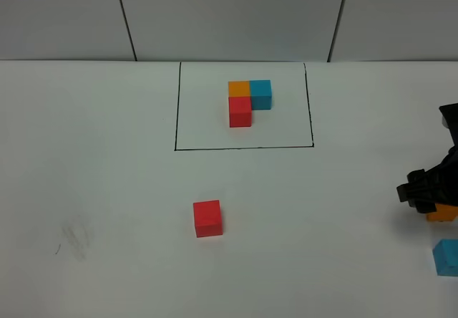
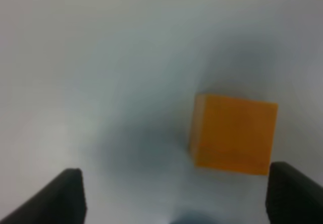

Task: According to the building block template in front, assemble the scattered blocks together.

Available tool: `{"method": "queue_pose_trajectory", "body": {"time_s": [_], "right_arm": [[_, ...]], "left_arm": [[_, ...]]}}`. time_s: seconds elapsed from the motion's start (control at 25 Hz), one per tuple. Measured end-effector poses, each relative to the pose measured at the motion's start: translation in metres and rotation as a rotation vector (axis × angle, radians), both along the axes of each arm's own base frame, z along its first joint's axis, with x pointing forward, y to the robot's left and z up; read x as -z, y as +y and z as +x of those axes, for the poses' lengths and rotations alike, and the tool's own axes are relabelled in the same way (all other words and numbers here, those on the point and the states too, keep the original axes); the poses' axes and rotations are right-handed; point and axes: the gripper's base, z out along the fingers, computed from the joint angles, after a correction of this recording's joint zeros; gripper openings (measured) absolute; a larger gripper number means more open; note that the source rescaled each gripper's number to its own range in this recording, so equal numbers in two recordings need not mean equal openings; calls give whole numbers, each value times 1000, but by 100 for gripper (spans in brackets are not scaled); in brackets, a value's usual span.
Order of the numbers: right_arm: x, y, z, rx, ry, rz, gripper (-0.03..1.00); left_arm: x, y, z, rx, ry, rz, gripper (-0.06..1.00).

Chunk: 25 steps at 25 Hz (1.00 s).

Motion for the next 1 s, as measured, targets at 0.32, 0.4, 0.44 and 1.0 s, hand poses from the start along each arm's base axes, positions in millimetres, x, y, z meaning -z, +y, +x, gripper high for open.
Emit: {"method": "queue_pose_trajectory", "body": {"time_s": [0.32,0.4,0.44,1.0], "right_arm": [[17,-8,8,60,6,-76,86],[20,-9,10,75,9,-90,86],[22,-10,11,77,9,-95,86],[49,-9,20,67,26,-78,86]], "left_arm": [[0,0,0,0,0,0,0],[0,0,0,0,0,0,0],[0,0,0,0,0,0,0],[0,0,0,0,0,0,0]]}}
